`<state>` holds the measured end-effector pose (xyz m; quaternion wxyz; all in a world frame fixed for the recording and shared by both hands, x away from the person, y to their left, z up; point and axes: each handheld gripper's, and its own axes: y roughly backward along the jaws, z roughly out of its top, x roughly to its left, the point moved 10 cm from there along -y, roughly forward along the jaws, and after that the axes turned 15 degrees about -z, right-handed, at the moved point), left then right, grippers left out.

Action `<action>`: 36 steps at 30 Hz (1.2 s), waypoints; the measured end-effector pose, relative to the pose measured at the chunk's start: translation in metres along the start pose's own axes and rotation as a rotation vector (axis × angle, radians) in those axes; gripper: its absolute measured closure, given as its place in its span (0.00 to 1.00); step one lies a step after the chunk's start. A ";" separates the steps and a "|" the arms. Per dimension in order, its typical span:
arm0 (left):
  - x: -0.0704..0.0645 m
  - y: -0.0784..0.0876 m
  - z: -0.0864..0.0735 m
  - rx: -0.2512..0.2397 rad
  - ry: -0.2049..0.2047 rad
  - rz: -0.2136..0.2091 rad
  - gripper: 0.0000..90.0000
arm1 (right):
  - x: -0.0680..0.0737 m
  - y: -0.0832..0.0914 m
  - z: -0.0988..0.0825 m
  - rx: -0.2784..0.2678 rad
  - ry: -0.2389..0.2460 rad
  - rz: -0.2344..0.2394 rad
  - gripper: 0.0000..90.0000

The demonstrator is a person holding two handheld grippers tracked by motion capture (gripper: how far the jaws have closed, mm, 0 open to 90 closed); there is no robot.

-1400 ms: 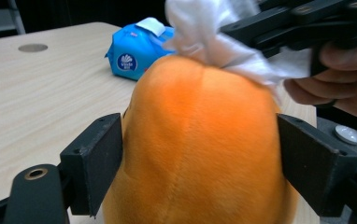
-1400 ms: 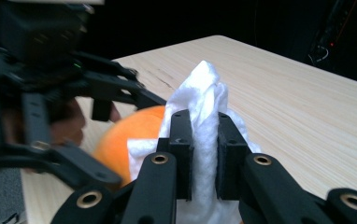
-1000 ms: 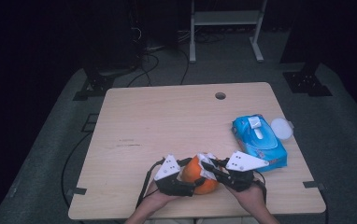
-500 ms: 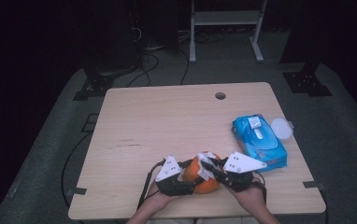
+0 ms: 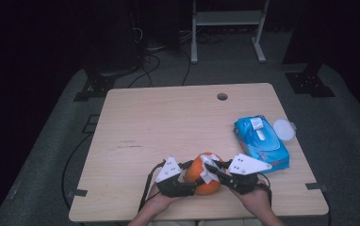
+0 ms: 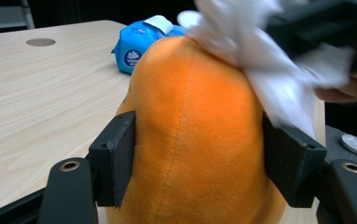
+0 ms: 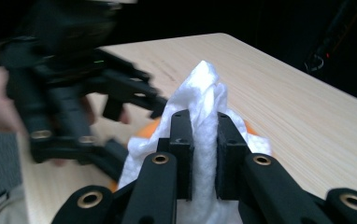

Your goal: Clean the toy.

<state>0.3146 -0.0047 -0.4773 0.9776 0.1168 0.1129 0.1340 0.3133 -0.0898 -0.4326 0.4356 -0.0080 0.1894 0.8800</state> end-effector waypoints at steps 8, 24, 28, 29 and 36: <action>0.002 -0.002 0.000 -0.010 0.008 -0.002 0.36 | -0.006 0.003 -0.003 0.002 -0.044 -0.002 0.88; 0.001 -0.005 -0.001 -0.026 0.004 0.034 0.36 | 0.011 0.001 0.002 -0.001 0.061 -0.001 0.88; -0.003 -0.006 -0.001 -0.021 -0.003 0.017 0.36 | -0.008 -0.008 -0.002 0.006 -0.002 -0.018 0.88; -0.006 -0.006 -0.001 -0.015 -0.011 0.001 0.35 | -0.015 -0.008 -0.004 0.013 -0.033 -0.027 0.88; -0.001 -0.005 -0.001 -0.004 0.012 -0.033 0.22 | -0.021 -0.003 -0.008 0.025 -0.028 -0.050 0.88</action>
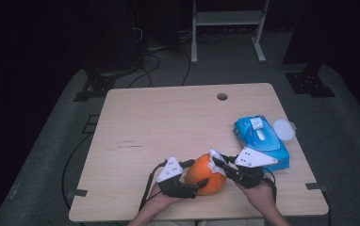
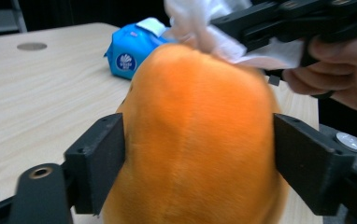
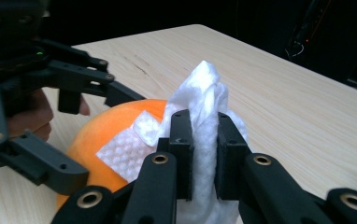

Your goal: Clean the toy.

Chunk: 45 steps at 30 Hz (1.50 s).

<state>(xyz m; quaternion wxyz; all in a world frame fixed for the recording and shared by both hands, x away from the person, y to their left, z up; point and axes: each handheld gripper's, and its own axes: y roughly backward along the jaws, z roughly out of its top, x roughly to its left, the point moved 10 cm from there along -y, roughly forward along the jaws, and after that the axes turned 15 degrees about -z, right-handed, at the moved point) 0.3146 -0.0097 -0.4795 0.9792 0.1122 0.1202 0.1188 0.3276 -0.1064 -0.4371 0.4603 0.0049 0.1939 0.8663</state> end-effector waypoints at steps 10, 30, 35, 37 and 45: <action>-0.014 -0.004 -0.006 0.043 -0.046 -0.034 0.32 | 0.010 -0.001 0.005 -0.007 -0.023 0.044 0.88; -0.017 -0.008 -0.006 0.072 -0.143 0.025 0.35 | 0.015 0.004 0.009 0.030 -0.014 0.070 0.88; -0.013 -0.006 -0.003 0.047 -0.120 0.031 0.33 | 0.018 0.005 0.009 0.026 -0.002 0.087 0.88; -0.013 -0.007 -0.002 0.032 -0.116 0.019 0.27 | 0.014 0.003 0.004 0.038 -0.027 0.102 0.88; -0.006 -0.012 -0.007 0.035 -0.054 -0.008 0.24 | 0.005 0.006 0.002 0.039 -0.025 0.086 0.88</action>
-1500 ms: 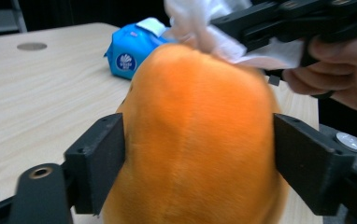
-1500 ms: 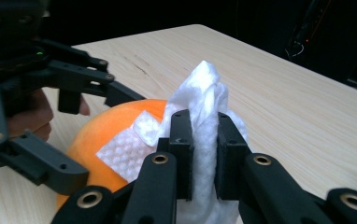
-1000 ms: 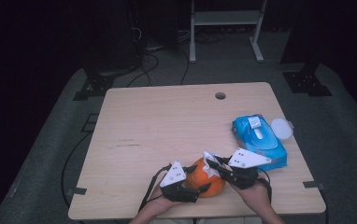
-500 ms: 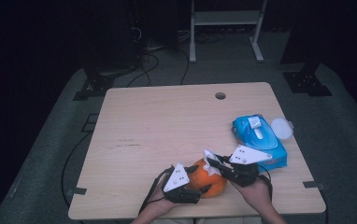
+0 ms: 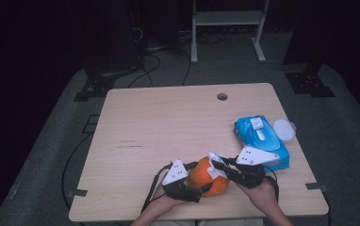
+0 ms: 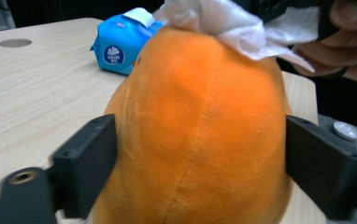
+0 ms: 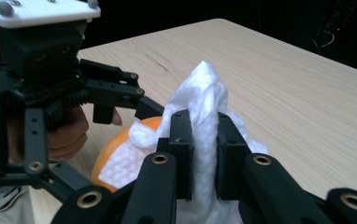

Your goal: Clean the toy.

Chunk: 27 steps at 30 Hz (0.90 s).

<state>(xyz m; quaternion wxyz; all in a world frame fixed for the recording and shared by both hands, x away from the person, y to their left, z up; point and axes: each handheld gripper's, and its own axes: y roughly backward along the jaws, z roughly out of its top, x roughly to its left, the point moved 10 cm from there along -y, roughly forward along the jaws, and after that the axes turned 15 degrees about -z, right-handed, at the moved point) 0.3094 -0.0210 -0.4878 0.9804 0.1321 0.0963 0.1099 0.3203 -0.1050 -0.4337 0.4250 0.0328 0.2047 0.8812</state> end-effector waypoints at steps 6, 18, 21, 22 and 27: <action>-0.001 0.005 0.010 0.048 -0.096 0.155 0.39 | 0.031 0.001 0.012 -0.025 0.109 -0.002 0.88; 0.000 0.003 0.005 0.061 -0.093 0.131 0.38 | 0.011 -0.002 0.008 -0.033 0.060 -0.048 0.88; -0.001 0.002 0.003 0.090 -0.106 0.130 0.36 | 0.030 -0.006 0.008 -0.030 0.117 -0.017 0.88; -0.001 0.003 0.002 0.092 -0.103 0.129 0.36 | 0.030 -0.007 0.008 -0.029 0.119 -0.015 0.88; -0.003 0.003 -0.001 0.114 -0.137 0.108 0.36 | 0.000 -0.010 0.002 -0.020 0.009 -0.036 0.88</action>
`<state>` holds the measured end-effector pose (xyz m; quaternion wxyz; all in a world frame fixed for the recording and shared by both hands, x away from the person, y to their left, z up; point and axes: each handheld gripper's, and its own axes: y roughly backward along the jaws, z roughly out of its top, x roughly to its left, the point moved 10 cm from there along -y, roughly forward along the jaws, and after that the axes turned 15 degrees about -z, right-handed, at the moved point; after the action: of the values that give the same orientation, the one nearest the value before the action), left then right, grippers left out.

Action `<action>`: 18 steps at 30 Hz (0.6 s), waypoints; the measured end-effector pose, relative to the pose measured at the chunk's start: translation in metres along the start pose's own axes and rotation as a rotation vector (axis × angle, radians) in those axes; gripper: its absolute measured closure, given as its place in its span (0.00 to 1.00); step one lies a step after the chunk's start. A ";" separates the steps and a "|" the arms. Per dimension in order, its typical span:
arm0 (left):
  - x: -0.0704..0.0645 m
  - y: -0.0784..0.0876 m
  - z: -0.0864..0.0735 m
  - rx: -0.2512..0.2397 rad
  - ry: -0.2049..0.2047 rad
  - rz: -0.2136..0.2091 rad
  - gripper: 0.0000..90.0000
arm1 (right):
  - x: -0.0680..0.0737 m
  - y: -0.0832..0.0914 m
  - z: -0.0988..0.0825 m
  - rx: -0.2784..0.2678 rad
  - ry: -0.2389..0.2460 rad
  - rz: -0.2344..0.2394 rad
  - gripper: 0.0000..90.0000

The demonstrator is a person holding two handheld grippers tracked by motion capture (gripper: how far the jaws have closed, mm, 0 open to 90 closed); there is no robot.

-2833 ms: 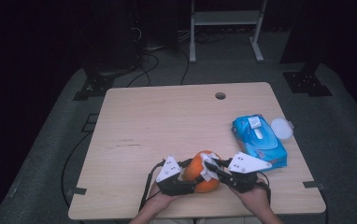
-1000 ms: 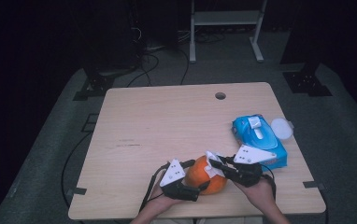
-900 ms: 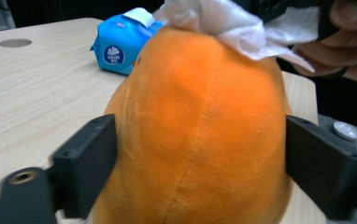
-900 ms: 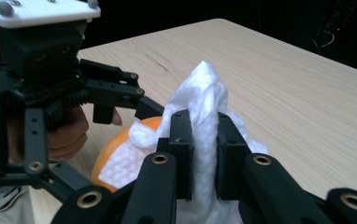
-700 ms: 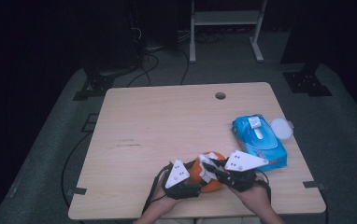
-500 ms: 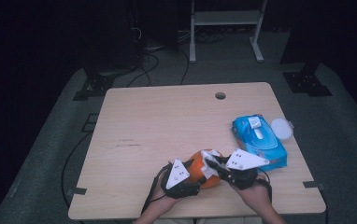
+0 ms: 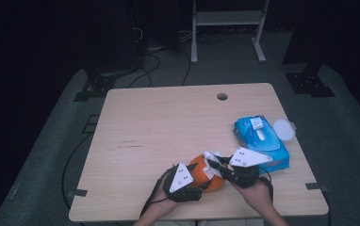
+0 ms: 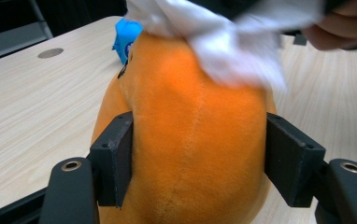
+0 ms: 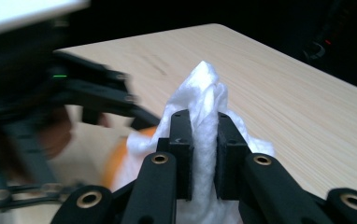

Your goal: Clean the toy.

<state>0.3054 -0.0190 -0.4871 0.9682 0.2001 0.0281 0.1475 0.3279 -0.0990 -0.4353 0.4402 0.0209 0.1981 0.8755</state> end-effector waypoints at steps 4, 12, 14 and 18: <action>-0.002 -0.001 0.000 0.001 -0.007 -0.024 0.34 | -0.012 0.000 -0.005 0.023 -0.062 -0.001 0.88; -0.006 -0.002 0.000 0.019 -0.025 -0.027 0.35 | 0.007 0.001 0.001 0.018 0.010 0.020 0.88; -0.003 -0.001 0.000 -0.011 0.017 -0.048 0.35 | -0.006 -0.002 -0.004 0.021 -0.026 0.002 0.88; 0.005 0.003 0.000 -0.037 0.070 -0.055 0.37 | -0.019 -0.002 -0.011 0.028 -0.080 -0.017 0.88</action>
<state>0.3088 -0.0148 -0.4860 0.9738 0.1762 0.0646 0.1285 0.3390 -0.1163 -0.4433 0.4550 0.0604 0.1926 0.8673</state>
